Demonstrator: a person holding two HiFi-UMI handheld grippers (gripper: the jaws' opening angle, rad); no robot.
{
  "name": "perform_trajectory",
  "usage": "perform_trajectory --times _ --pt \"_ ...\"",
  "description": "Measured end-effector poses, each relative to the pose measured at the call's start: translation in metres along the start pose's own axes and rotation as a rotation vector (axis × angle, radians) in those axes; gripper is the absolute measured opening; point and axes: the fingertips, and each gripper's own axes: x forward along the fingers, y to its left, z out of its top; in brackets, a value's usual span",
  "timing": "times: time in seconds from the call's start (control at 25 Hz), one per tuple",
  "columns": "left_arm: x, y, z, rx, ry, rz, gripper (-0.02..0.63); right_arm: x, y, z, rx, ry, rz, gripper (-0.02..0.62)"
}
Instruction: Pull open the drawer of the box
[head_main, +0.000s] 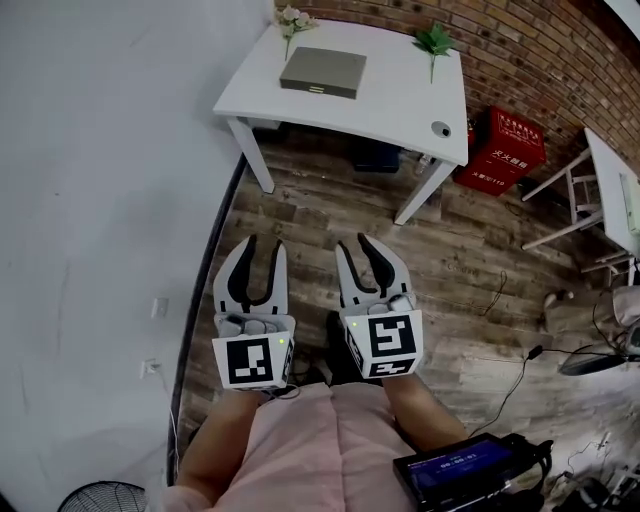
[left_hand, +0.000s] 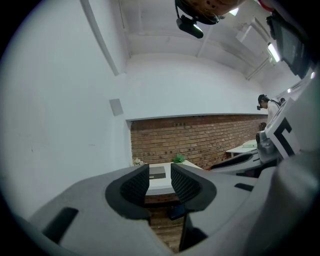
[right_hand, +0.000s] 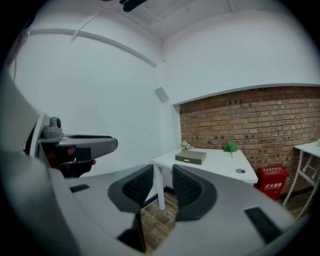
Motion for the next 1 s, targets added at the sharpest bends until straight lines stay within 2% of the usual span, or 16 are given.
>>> perform_trajectory --times 0.44,0.56,0.68,1.0 --pt "0.086 0.005 0.026 0.033 -0.040 -0.001 0.133 0.069 -0.049 0.033 0.003 -0.031 0.022 0.114" --pt "0.099 0.004 0.030 0.007 -0.031 0.006 0.133 0.080 -0.055 0.037 -0.004 -0.031 0.030 0.112" --pt "0.110 0.006 0.027 -0.023 -0.016 0.018 0.132 0.092 -0.060 0.037 -0.009 -0.021 0.040 0.110" --pt "0.134 0.021 0.008 -0.035 0.010 0.037 0.130 0.125 -0.068 0.028 -0.005 0.013 0.053 0.109"
